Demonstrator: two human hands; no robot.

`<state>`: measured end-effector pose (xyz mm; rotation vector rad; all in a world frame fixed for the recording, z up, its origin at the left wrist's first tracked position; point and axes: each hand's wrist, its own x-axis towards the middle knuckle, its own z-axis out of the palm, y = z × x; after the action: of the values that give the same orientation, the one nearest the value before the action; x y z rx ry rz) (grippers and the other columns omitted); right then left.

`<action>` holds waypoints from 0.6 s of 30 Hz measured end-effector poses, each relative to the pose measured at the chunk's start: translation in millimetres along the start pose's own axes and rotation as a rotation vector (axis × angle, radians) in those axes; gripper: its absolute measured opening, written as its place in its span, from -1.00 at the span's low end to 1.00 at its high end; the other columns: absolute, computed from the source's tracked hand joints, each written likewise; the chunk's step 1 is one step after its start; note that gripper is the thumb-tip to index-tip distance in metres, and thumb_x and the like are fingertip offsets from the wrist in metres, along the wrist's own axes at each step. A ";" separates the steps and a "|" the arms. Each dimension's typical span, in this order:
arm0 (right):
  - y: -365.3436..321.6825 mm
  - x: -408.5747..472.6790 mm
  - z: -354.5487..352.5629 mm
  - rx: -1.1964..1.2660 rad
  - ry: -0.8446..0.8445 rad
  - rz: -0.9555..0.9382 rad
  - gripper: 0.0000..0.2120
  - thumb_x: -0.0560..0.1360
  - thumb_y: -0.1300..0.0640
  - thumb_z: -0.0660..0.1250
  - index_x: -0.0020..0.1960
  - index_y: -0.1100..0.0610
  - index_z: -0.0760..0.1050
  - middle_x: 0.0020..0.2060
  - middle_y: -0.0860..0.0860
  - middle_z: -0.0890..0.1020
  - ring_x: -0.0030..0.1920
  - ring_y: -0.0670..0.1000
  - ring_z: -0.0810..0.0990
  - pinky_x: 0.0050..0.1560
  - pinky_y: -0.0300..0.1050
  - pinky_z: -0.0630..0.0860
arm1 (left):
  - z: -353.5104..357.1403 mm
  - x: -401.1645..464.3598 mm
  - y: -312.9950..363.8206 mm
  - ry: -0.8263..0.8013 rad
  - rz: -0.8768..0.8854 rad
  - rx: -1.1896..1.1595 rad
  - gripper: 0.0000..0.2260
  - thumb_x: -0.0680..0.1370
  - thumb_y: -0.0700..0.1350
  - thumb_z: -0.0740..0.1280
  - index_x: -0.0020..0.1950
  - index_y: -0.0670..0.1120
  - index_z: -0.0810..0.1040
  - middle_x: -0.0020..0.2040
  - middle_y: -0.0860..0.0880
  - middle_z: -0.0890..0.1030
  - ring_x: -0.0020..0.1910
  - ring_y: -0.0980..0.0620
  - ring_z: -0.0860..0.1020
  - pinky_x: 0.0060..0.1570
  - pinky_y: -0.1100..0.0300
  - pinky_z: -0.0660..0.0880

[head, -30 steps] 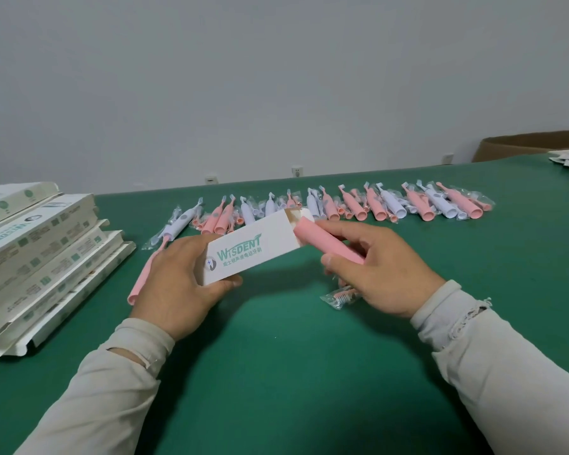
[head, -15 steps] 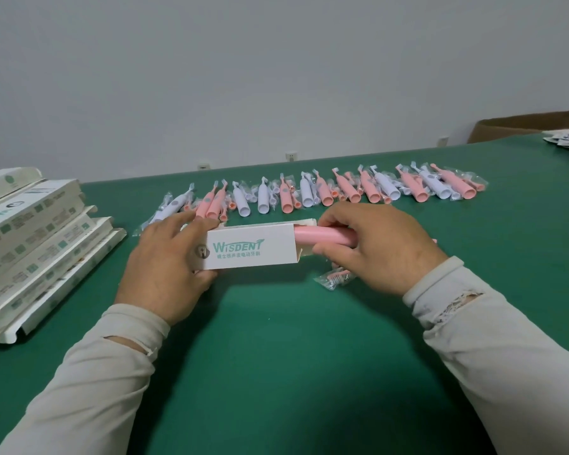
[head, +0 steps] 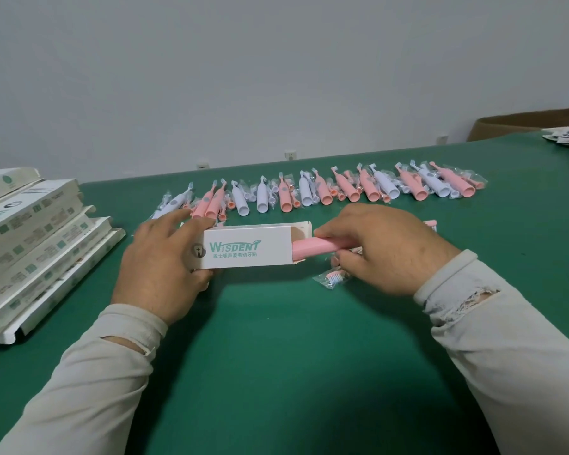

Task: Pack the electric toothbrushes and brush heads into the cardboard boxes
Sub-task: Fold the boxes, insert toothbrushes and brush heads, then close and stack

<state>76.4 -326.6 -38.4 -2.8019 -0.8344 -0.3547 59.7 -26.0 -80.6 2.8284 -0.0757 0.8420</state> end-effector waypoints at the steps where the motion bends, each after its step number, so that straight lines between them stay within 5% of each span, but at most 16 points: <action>1: -0.8 -0.4 -0.3 0.016 -0.011 -0.006 -0.64 0.57 0.03 0.28 0.35 -0.20 0.48 0.02 -0.16 0.55 0.04 -0.04 0.52 0.09 -0.05 0.49 | 0.4 0.1 0.2 -0.001 0.008 -0.010 -0.35 0.31 -0.11 0.59 0.37 0.08 0.50 0.41 -0.07 0.45 0.33 -0.24 0.37 0.29 -0.20 0.37; 6: -15.5 3.5 10.4 0.092 0.123 -0.051 -0.78 0.55 -0.15 0.31 0.17 -0.14 0.47 -0.06 -0.18 0.61 -0.12 -0.04 0.54 -0.06 -0.05 0.51 | 5.1 -0.9 3.9 -0.005 0.062 -0.083 -0.41 0.36 -0.10 0.57 0.37 0.07 0.51 0.37 -0.08 0.49 0.32 -0.23 0.40 0.34 -0.22 0.33; 10: 0.2 3.2 6.1 0.071 0.245 0.041 -0.55 0.44 -0.30 0.31 0.23 -0.10 0.45 0.07 -0.17 0.58 -0.03 -0.03 0.56 -0.03 -0.05 0.50 | 2.3 2.9 -3.2 -0.018 -0.043 -0.146 -0.48 0.38 0.04 0.54 0.31 0.11 0.50 0.21 0.01 0.55 0.20 -0.16 0.45 0.22 -0.13 0.41; 13: 14.9 2.1 7.6 0.174 0.288 0.089 -0.65 0.52 -0.09 0.39 0.27 -0.06 0.48 0.11 -0.17 0.58 -0.01 -0.09 0.57 0.05 -0.07 0.52 | 0.6 3.6 -7.9 -0.003 -0.075 -0.134 -0.47 0.38 0.08 0.53 0.31 0.11 0.50 0.22 0.02 0.55 0.23 -0.15 0.44 0.23 -0.07 0.39; 18: 10.2 8.1 14.0 0.604 0.470 0.170 -0.86 0.48 0.12 0.49 -0.07 -0.02 0.53 -0.20 -0.19 0.59 -0.19 -0.25 0.53 -0.14 -0.47 0.41 | 0.7 3.3 -10.6 -0.039 -0.110 -0.135 -0.44 0.39 0.06 0.54 0.36 0.10 0.48 0.28 0.01 0.53 0.27 -0.15 0.41 0.28 -0.04 0.33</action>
<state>91.1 -327.3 -50.6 -2.0877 -0.4831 -0.5869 63.9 -15.7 -81.1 2.6951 0.0173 0.7299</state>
